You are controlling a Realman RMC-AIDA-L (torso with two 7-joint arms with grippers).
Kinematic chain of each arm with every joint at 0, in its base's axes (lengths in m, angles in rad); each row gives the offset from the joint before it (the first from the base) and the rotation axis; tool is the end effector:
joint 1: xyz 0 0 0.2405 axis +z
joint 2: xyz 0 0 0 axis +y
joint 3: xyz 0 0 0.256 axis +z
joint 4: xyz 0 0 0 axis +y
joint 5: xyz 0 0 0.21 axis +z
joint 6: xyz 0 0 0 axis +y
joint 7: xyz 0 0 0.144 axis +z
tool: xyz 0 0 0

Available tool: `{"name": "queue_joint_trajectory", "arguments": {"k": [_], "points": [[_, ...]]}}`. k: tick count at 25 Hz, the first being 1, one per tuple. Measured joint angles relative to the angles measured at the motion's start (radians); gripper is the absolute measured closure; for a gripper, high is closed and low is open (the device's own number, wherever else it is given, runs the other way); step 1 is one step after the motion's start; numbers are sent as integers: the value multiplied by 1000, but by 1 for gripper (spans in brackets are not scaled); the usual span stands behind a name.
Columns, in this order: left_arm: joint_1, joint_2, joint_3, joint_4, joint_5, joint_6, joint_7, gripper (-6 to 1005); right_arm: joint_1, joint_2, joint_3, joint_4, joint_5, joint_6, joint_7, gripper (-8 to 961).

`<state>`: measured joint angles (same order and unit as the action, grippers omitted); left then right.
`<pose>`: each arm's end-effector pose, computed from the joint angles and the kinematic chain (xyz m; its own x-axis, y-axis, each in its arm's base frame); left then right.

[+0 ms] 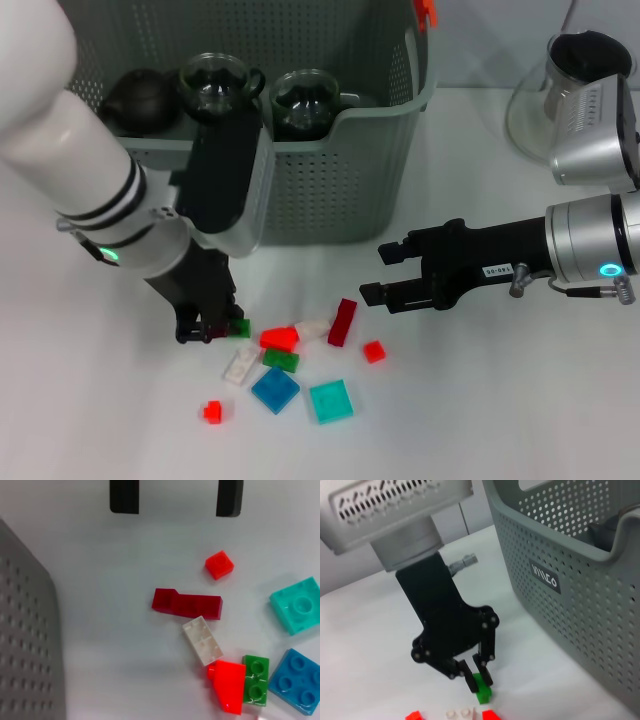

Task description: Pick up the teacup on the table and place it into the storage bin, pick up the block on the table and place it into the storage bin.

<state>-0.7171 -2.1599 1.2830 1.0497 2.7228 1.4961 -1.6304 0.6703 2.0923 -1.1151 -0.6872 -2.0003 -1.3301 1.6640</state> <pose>-0.2018 0.3584 -0.0428 0.8703 -0.0909 -0.4841 -0.1160 -0.9930 -0.0222 0.2056 0.3604 -0.0566 0.8878 -0.3934 -0.2387 -0.4195 -0.9051 -0.0686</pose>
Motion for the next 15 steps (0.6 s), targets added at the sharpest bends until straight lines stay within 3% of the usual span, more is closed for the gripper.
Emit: {"name": "queue_joint_trajectory", "arguments": {"k": [8, 15], "points": [[20, 7, -10, 71, 8, 38, -37, 899, -3, 0, 1, 0, 0, 0, -16, 239], [20, -1, -40, 121, 12, 91, -41, 901, -9, -1, 2, 0, 0, 0, -18, 240]]}}
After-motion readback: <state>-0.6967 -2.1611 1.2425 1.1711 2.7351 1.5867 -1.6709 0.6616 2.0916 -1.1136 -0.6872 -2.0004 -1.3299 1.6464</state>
